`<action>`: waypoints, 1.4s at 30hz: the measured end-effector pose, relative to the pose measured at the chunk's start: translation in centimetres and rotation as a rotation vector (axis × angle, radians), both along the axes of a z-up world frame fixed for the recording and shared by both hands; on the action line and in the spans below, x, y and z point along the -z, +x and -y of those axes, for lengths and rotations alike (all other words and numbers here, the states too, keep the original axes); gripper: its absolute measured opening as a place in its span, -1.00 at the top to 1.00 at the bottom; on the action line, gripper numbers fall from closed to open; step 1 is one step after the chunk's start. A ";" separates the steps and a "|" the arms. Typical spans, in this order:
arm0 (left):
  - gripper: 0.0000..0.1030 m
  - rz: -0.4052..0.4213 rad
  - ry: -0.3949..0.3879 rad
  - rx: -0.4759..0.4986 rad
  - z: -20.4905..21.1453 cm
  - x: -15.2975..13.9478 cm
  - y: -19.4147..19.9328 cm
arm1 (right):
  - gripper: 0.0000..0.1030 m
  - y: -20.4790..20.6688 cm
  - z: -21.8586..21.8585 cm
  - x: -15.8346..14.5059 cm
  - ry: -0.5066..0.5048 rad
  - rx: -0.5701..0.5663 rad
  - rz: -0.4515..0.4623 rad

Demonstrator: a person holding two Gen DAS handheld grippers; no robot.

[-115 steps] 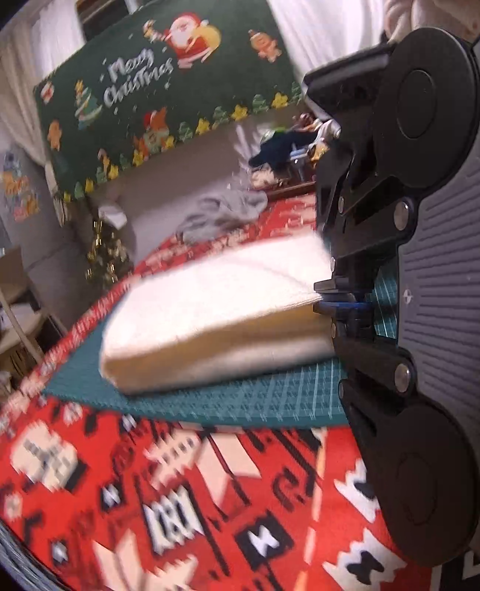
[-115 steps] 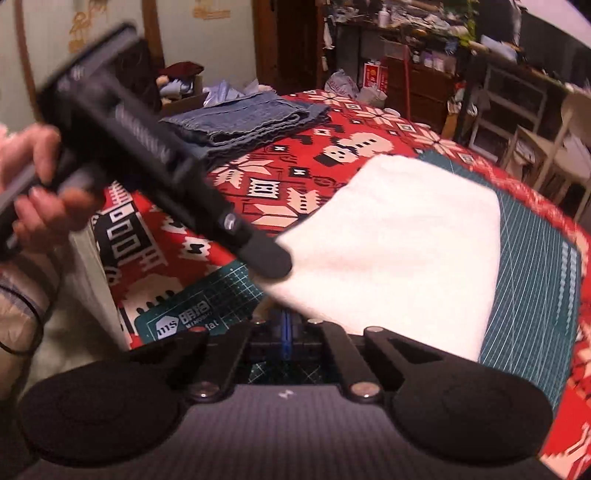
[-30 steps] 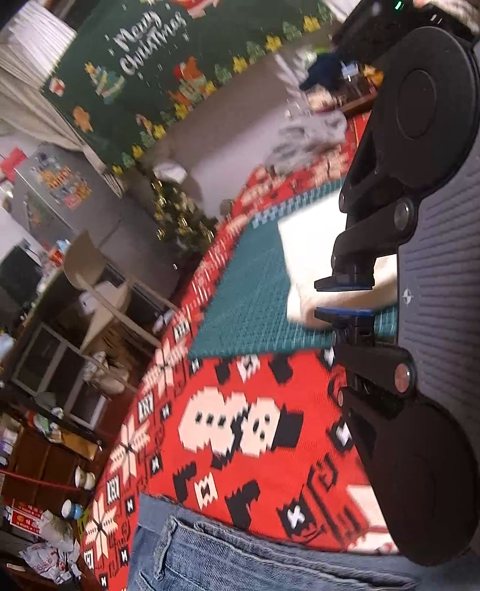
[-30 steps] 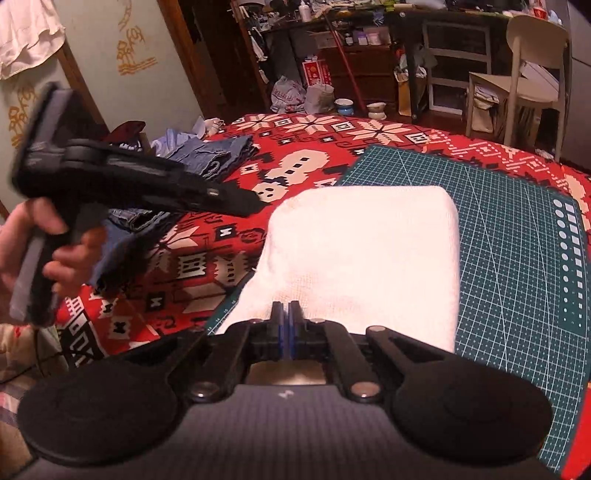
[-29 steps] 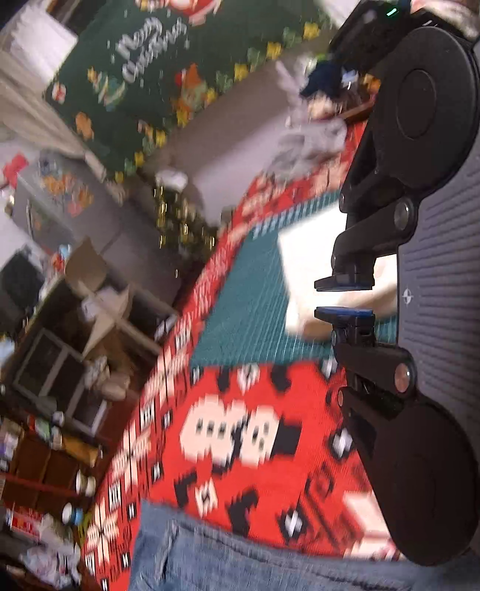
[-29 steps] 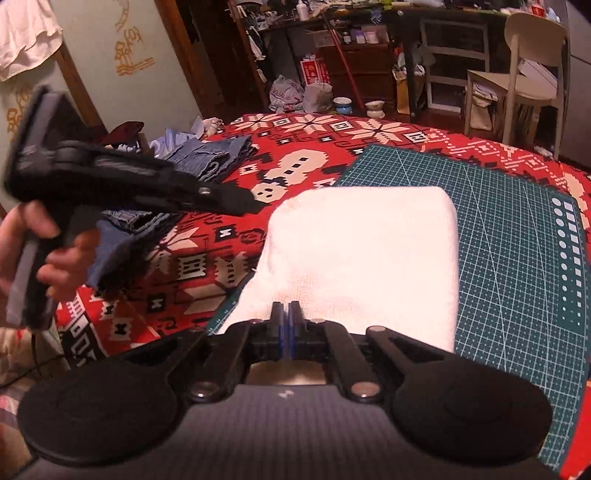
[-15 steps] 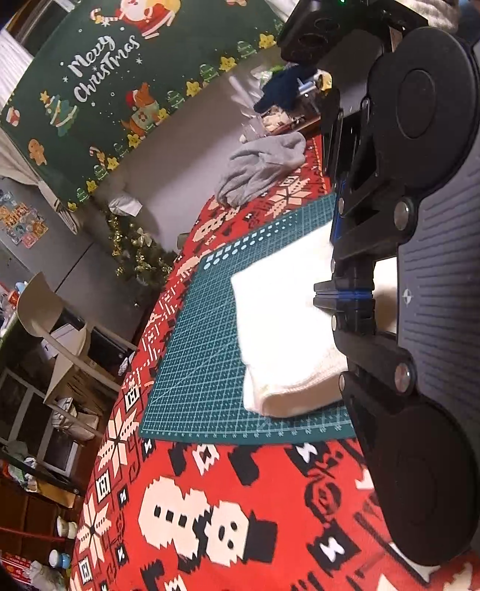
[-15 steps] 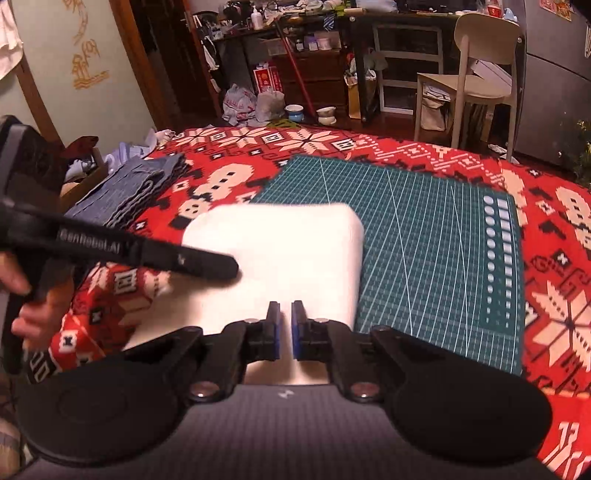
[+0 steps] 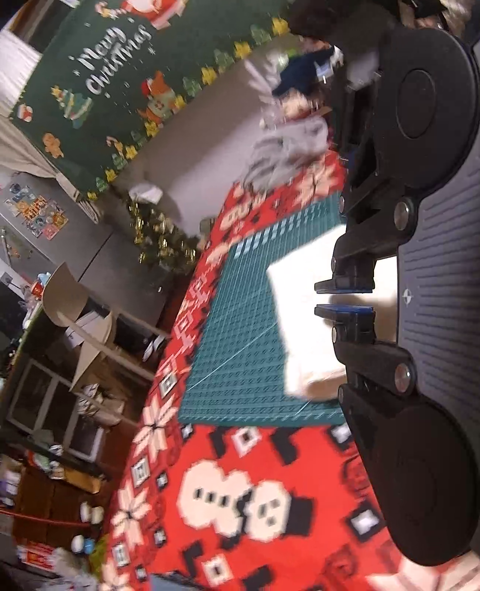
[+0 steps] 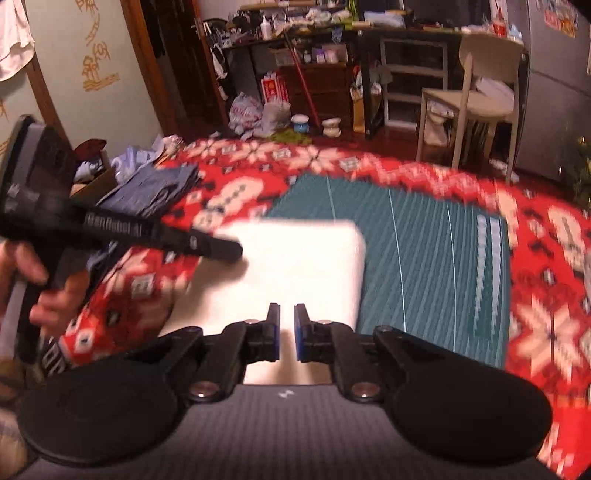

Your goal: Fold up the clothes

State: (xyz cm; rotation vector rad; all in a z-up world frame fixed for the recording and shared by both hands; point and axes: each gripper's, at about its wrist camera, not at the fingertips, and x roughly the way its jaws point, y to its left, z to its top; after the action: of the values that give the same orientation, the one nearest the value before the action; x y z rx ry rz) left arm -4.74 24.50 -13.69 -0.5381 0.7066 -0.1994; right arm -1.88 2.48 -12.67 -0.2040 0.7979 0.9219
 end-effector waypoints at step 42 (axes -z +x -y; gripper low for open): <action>0.93 -0.080 0.127 0.181 5.7 -0.1 -12.3 | 0.45 -8.0 6.7 0.4 -0.107 -0.049 -0.016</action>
State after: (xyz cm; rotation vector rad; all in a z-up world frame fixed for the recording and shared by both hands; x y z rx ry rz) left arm -17.01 18.84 -13.54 -0.3621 0.8405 -0.3007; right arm -9.87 -4.18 -13.06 -0.3113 0.8614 0.9287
